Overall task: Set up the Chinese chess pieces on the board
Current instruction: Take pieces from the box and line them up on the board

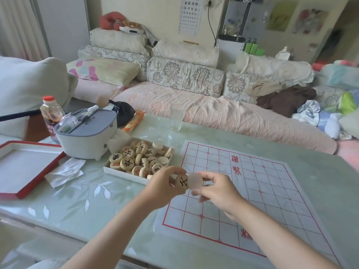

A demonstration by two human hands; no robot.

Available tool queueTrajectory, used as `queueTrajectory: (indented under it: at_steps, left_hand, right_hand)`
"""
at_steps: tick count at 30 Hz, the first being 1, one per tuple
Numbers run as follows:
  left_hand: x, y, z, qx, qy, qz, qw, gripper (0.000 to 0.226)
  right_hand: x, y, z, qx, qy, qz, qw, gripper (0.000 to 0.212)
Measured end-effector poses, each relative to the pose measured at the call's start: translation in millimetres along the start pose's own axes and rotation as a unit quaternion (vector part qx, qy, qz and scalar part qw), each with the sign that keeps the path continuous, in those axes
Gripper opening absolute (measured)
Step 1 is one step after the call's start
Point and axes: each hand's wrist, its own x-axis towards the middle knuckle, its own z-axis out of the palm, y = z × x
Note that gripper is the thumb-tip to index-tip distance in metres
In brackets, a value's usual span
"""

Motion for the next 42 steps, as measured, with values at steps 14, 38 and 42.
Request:
queueTrajectory:
  at_steps: [14, 38, 42]
  left_hand:
    - [7.0, -32.6, 12.8, 0.177, -0.127, -0.012, 0.976, 0.046]
    - [4.3, -40.9, -46.5, 0.097, -0.082, -0.011, 0.992, 0.056]
    - [6.5, -40.5, -47.0, 0.081, -0.058, -0.003, 0.995, 0.051]
  right_hand:
    - [14.5, 41.4, 14.6, -0.447, 0.047, -0.015, 0.893, 0.06]
    - [45.3, 30.0, 59.5, -0.432, -0.007, -0.076, 0.899, 0.034]
    - [47.0, 31.2, 56.8, -0.429, -0.018, -0.075, 0.9, 0.057]
